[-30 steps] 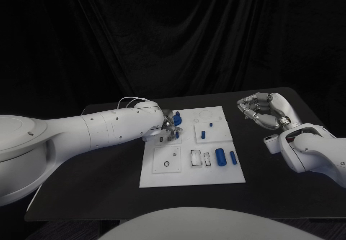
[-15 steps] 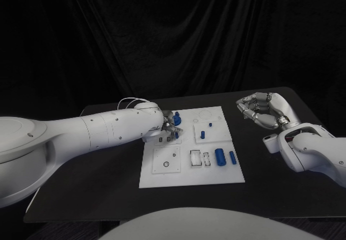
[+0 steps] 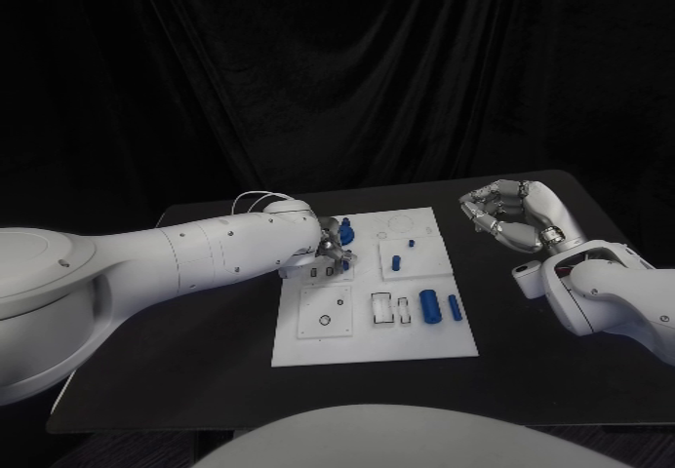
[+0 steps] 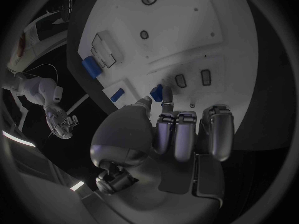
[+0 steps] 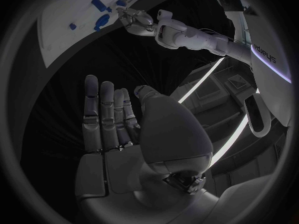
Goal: Assemble the parts on the task board
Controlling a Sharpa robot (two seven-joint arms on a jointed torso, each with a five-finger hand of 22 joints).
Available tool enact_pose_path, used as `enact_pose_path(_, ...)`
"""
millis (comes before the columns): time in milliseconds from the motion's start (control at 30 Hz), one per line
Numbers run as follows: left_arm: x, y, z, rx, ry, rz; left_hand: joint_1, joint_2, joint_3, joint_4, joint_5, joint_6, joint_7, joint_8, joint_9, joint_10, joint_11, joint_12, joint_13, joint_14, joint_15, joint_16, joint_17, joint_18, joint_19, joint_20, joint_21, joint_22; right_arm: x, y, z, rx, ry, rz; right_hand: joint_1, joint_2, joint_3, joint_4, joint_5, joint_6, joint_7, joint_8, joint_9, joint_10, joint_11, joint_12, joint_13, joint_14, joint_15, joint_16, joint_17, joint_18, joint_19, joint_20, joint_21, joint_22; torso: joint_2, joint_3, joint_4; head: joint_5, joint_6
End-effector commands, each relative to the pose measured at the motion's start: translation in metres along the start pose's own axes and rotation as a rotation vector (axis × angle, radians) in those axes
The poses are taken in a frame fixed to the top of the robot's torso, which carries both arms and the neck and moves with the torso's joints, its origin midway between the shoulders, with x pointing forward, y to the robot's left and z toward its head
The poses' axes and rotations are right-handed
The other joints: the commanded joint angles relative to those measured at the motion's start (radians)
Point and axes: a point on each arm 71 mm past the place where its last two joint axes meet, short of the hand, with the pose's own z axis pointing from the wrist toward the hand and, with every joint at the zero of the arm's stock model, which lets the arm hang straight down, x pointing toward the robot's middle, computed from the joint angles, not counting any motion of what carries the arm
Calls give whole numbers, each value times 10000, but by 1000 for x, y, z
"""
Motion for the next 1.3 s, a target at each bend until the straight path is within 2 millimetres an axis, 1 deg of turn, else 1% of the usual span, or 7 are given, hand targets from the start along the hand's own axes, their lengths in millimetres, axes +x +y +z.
enact_pose_path(33,3,-3,0,139,187,70,163,18,68,-97,281,118,0,-99,74,1052,0,28,2631,1056,-13,27,2634,-41,-60,5,-60,859,0,1,-1,-182,-53,-177,-7,83,-80,-4,85,-64,-45,66,-11,-13,-40,48,-22,82,-11,46,-21,91,96,-8,28,12,-2,3,-2,-8,2)
enact_pose_path(100,3,-3,1,163,206,78,190,-9,177,-105,899,179,-22,-224,189,1052,-24,28,2631,1056,-38,27,2634,-37,-73,-20,-86,855,0,1,-1,-166,-54,-179,-7,83,-80,-4,85,-64,-45,66,-11,-13,-40,48,-22,82,-11,46,-21,91,96,-8,28,12,-2,2,-3,-27,2)
enact_pose_path(267,3,-3,1,204,245,94,430,-149,405,-307,1318,264,-77,-348,344,1052,-69,28,2631,1056,-73,27,2634,-41,-46,-53,-95,892,0,1,-1,-124,-61,-183,-18,100,-80,-2,103,-61,-48,72,-12,-14,-42,52,-30,85,-13,54,-34,90,102,-10,28,15,-3,3,-4,-39,2)
enact_pose_path(600,3,-4,1,311,256,95,837,-308,1144,-736,1507,354,-125,-629,488,1052,-127,28,2631,1056,-132,27,2634,-37,-52,-114,-134,904,-1,0,-1,-48,-63,-184,-37,128,-80,-2,120,-58,-50,79,-14,-14,-44,61,-42,90,-16,66,-52,90,111,-13,28,20,-1,6,-5,-16,2)
enact_pose_path(867,3,-1,0,256,123,15,799,-651,2148,-1033,1657,546,-136,-934,593,1052,-145,28,2631,1056,-150,27,2634,-34,-53,-135,-175,925,-1,0,-2,42,-66,-184,-35,136,-78,-7,129,-57,-54,81,-15,-13,-47,64,-46,93,-17,70,-58,91,114,-14,28,21,-1,6,-5,-13,2)
enact_pose_path(933,3,0,-1,233,42,-35,692,-848,2649,-1178,1836,634,-142,-1043,670,1052,-149,28,2631,1056,-153,27,2634,-33,-45,-148,-189,942,-2,-1,-2,60,-69,-187,-35,136,-78,-7,129,-57,-54,81,-15,-13,-47,64,-46,93,-17,70,-58,91,114,-14,28,21,-1,6,-6,7,2)
enact_pose_path(1300,5,17,-15,121,-330,-377,302,-1271,3916,-1718,1861,796,-148,-1268,969,1052,-165,28,2631,1056,-171,27,2634,-31,-27,-158,-236,983,-3,-2,-2,156,-81,-211,-36,143,-78,-10,141,-58,-56,85,-16,-16,-49,70,-53,95,-20,77,-70,91,119,-16,27,24,-3,8,-4,23,2)
